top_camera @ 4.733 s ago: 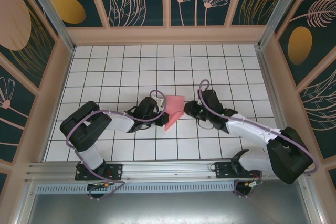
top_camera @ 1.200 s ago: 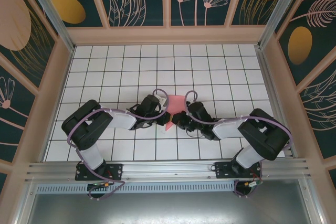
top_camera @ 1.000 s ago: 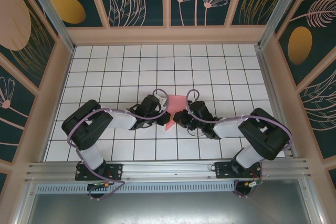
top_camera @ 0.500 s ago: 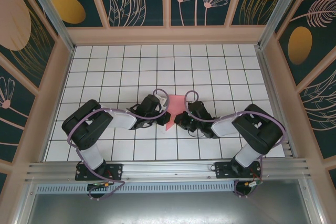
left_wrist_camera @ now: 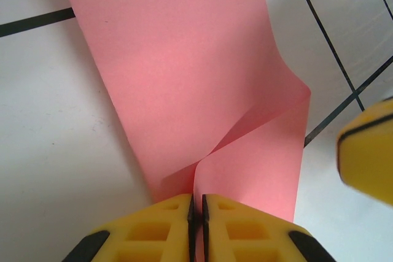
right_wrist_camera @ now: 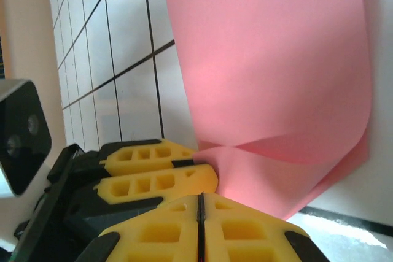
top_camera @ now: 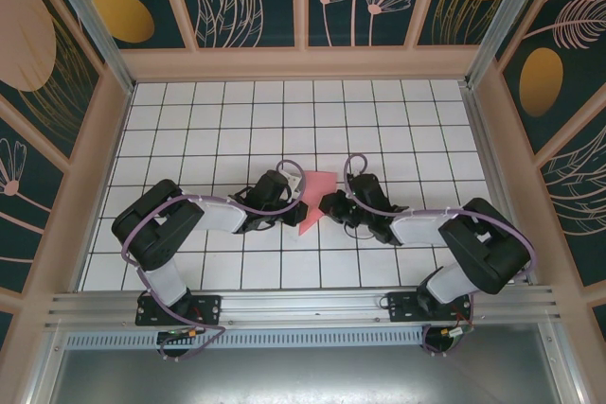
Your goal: Fold a paper plane with a square sheet of paper (pick it up from the middle)
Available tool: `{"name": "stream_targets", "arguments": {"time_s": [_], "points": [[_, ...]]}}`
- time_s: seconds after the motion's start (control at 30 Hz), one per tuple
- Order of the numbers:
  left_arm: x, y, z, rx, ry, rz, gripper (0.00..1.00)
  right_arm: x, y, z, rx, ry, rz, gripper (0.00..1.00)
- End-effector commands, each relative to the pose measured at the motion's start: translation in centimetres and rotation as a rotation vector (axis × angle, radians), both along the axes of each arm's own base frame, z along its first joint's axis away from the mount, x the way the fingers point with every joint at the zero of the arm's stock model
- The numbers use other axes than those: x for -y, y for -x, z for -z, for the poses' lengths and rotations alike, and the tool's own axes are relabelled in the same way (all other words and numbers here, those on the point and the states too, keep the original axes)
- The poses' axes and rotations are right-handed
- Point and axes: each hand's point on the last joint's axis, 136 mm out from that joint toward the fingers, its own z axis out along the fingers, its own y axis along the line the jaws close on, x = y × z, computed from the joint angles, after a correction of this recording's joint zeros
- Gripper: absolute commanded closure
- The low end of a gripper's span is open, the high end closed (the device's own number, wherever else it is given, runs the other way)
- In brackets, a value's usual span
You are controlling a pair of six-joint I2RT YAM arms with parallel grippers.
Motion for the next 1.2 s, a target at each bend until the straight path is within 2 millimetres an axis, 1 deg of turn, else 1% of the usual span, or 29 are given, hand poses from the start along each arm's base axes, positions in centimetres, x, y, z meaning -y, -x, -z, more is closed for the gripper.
{"name": "stream_targets", "arguments": {"time_s": [0.0,0.17,0.3,0.4,0.47,0.5,0.67,0.77,1.0,1.17], "points": [[-0.9,1.3,2.7,-0.059,-0.082,0.02,0.85,-0.1,-0.1,0.0,0.02,-0.008,-0.034,0.89],[-0.8,1.2,2.6,-0.057,-0.081,0.022,0.85,0.5,-0.3,2.1,-0.023,0.036,-0.012,0.89],[-0.9,1.3,2.7,-0.059,-0.084,0.022,0.85,1.4,0.0,4.3,-0.072,0.1,0.016,0.89],[-0.8,1.3,2.6,-0.059,-0.084,0.024,0.85,1.8,0.3,5.4,-0.108,0.131,0.026,0.89],[-0.9,1.3,2.7,-0.06,-0.089,0.025,0.85,1.7,0.1,5.0,-0.112,0.133,0.023,0.9],[-0.9,1.3,2.7,-0.06,-0.089,0.026,0.85,1.5,0.0,4.5,-0.103,0.127,0.019,0.9],[-0.9,1.3,2.6,-0.058,-0.088,0.022,0.85,1.4,-1.3,0.8,-0.021,0.063,0.028,0.88],[-0.9,1.3,2.6,-0.059,-0.087,0.023,0.85,1.7,-1.8,-0.2,0.005,0.032,0.026,0.88],[-0.8,1.3,2.6,-0.061,-0.086,0.029,0.85,2.2,-2.1,0.8,-0.014,0.009,0.033,0.88],[-0.7,1.3,2.6,-0.063,-0.083,0.03,0.85,2.7,-2.0,2.7,-0.051,0.042,0.048,0.88]]}}
